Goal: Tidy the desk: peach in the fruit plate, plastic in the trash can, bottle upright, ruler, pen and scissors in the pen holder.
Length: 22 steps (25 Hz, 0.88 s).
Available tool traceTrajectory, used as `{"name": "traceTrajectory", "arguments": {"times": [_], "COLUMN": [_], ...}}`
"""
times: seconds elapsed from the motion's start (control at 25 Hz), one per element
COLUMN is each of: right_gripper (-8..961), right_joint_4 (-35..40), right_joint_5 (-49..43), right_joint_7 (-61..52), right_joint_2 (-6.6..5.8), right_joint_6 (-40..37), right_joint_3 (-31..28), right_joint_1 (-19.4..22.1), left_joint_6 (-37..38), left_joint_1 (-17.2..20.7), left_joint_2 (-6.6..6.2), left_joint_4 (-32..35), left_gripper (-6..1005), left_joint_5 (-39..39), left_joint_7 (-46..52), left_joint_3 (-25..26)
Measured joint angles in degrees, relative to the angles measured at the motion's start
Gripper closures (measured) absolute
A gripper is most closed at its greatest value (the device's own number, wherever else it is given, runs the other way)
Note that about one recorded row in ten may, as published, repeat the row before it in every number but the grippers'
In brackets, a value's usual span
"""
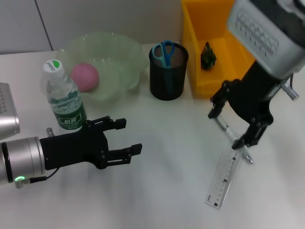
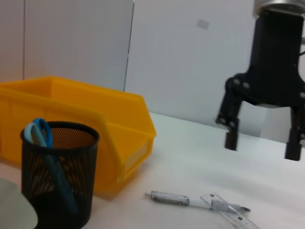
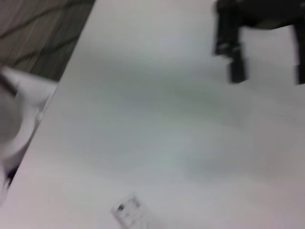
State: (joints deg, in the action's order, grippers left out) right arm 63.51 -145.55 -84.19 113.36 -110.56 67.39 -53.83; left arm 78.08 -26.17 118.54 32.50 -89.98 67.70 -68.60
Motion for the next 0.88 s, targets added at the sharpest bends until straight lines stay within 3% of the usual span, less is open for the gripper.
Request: {"name": "traceTrajectory", "arguments": {"times": [0.24, 0.88], "right_gripper": [136, 135], "right_joint_4": [-0.9, -7.2], "right_joint_5": [-4.9, -3.1], "right_joint_7": [9.0, 14.5], "right_joint_2": [2.21, 1.11], "right_joint_6": [-0.6, 5.3], "right_joint_3": [5.8, 22.5], "right_joint_1": [-0.4, -2.3], "left_joint_6": [-0.9, -1.3], "left_joint_1": [1.0, 1.9], "left_joint_2": [0.18, 0.28], "left_joint_4": [-0.3, -0.4], "left_gripper": [184, 184], "left_joint_5": [0.2, 0.7], "left_joint_7": [-0.7, -0.2], "left_joint_3": [-0.4, -0.7]}}
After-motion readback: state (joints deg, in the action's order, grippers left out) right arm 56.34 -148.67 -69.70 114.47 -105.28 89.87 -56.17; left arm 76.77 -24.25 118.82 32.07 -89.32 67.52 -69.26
